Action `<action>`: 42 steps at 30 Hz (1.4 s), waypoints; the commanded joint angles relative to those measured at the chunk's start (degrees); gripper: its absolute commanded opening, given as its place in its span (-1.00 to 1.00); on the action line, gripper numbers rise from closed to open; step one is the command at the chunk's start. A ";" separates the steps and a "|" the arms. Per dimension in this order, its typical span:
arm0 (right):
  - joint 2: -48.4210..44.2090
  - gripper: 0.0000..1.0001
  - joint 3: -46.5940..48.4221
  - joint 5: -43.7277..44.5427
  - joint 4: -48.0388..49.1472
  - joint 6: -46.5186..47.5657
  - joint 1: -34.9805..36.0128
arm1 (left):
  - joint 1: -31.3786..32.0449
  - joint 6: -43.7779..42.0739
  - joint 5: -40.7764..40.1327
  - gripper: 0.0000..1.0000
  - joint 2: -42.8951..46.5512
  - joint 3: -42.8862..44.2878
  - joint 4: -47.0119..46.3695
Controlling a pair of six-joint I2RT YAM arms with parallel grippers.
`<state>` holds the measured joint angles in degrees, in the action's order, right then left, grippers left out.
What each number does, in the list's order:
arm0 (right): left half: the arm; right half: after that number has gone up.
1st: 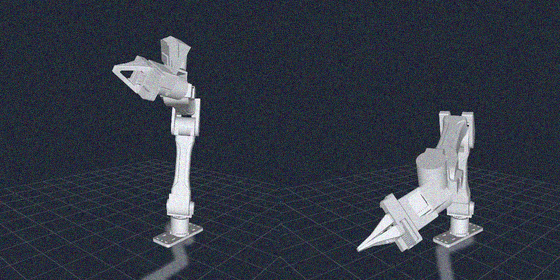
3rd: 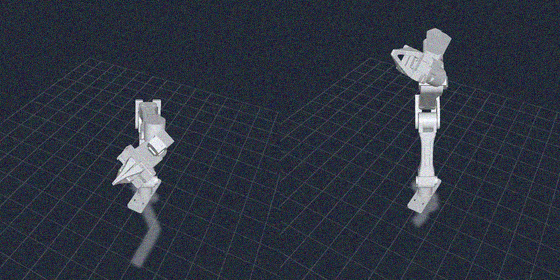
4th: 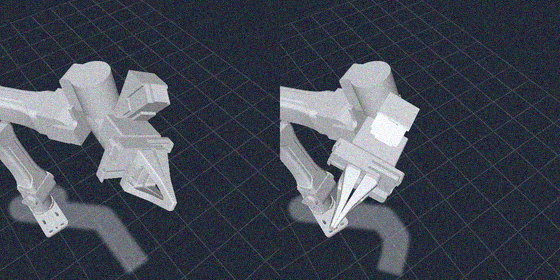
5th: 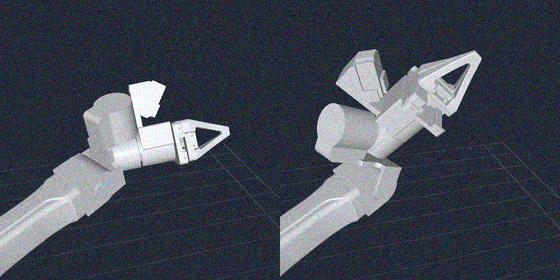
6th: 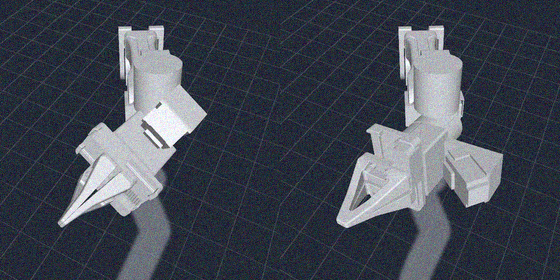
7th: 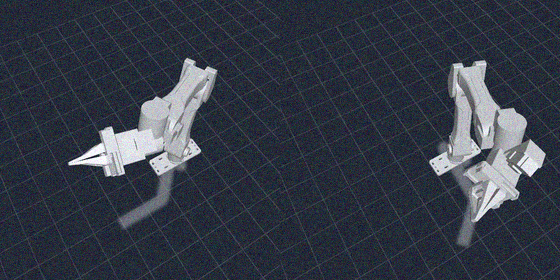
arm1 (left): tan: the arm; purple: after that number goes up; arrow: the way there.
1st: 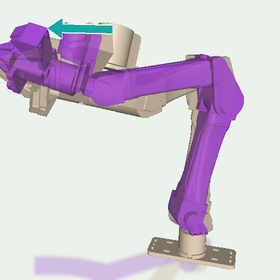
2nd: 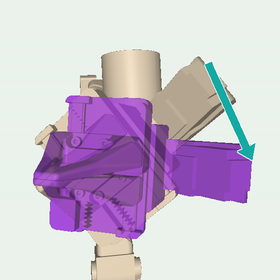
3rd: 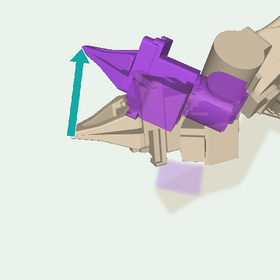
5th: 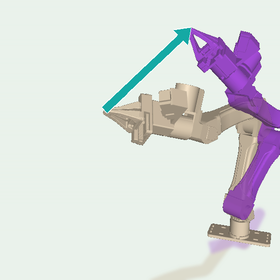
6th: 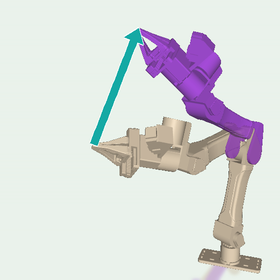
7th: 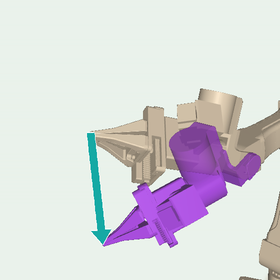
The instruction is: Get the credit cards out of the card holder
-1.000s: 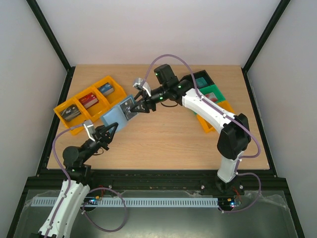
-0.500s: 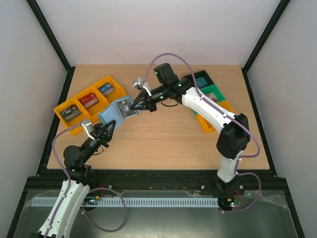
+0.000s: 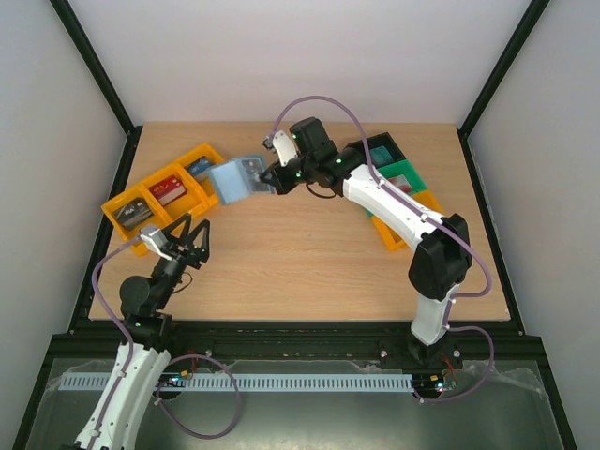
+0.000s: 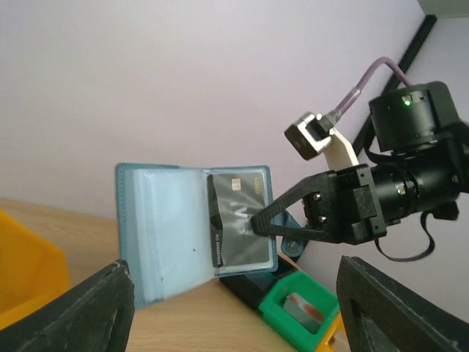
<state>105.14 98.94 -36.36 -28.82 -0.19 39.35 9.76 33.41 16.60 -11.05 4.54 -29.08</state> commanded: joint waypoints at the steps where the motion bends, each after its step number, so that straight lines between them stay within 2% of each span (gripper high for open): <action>1: 1.63 -0.97 2.99 22.34 0.92 -9.21 1.14 | -0.79 -1.31 -1.71 0.41 0.53 0.43 -0.17; 3: 1.34 -0.97 2.95 24.77 1.59 -9.26 3.08 | -0.59 -1.07 2.65 0.16 0.22 0.27 -1.42; 5: 2.00 -0.97 4.11 25.47 1.66 -8.56 5.88 | 0.25 -0.71 5.69 0.01 -0.16 0.09 -2.29; 9: 5.10 -0.97 7.52 24.92 0.87 -7.02 10.46 | 1.58 -0.74 7.55 -0.14 -1.20 0.08 -2.30; 14: 7.53 -0.97 10.85 20.06 -0.95 -3.56 13.19 | 1.84 -0.42 6.02 -0.15 -1.39 0.13 -1.73; 20: 5.71 -0.97 9.33 5.53 0.53 -0.38 13.23 | 1.82 -0.30 2.61 -0.17 -1.69 0.28 -0.60; 27: 1.48 -0.97 5.51 -6.90 2.04 5.05 13.26 | 1.78 -0.27 0.86 -0.20 -1.79 0.35 0.05; 32: -1.61 -0.97 2.98 -9.72 1.60 8.96 13.26 | 1.75 -0.65 -0.16 -0.24 -1.43 0.46 0.57; 42: -3.75 -0.97 3.23 -13.93 -6.21 18.10 13.21 | 1.67 -0.45 -0.12 -0.27 -1.18 0.39 0.63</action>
<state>104.99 101.93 -43.79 -30.33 12.43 51.90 11.68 33.21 18.15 -12.67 4.54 -28.80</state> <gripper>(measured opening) 0.034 0.371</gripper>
